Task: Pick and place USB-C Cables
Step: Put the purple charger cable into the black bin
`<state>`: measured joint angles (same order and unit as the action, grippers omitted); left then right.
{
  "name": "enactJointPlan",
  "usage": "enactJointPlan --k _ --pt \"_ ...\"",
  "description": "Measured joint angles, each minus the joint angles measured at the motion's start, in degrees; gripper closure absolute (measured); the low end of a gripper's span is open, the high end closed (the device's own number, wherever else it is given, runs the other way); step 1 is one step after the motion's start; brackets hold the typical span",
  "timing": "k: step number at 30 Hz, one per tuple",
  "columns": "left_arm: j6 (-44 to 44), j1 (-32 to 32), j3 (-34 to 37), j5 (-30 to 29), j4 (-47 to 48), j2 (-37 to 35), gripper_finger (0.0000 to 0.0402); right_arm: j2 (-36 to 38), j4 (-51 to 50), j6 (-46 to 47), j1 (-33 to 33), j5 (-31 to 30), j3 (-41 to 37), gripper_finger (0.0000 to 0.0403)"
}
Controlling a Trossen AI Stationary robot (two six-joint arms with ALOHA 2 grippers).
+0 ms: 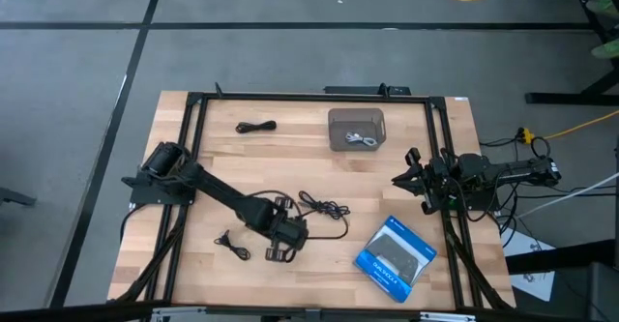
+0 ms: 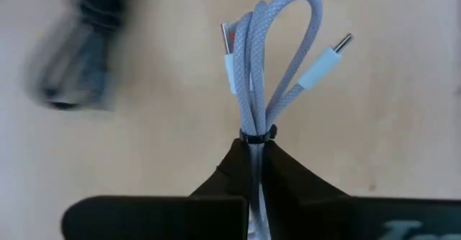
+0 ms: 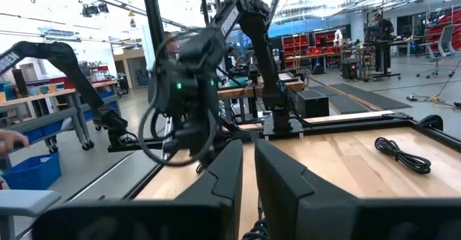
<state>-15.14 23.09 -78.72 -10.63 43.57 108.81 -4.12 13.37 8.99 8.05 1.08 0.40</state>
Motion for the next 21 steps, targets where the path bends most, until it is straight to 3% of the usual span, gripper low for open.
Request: enactJointPlan --k 5,10,14,21 --pt "10.2 -3.1 -10.6 -8.1 9.9 -0.1 0.0395 0.0 0.0 0.0 0.0 0.0 0.0 0.0358" --pt "19.9 -10.7 -16.1 -12.8 8.9 -0.2 0.0395 0.0 2.6 -0.4 0.0 1.8 0.0 0.0358" --pt "26.1 -19.1 -16.4 -10.2 -1.7 -0.2 0.0395 0.0 5.5 -2.4 0.0 7.3 0.0 0.0358" --pt "35.6 -32.1 -16.5 3.1 -26.7 -0.2 0.0395 0.0 9.2 -3.5 0.0 12.5 0.0 0.0358"
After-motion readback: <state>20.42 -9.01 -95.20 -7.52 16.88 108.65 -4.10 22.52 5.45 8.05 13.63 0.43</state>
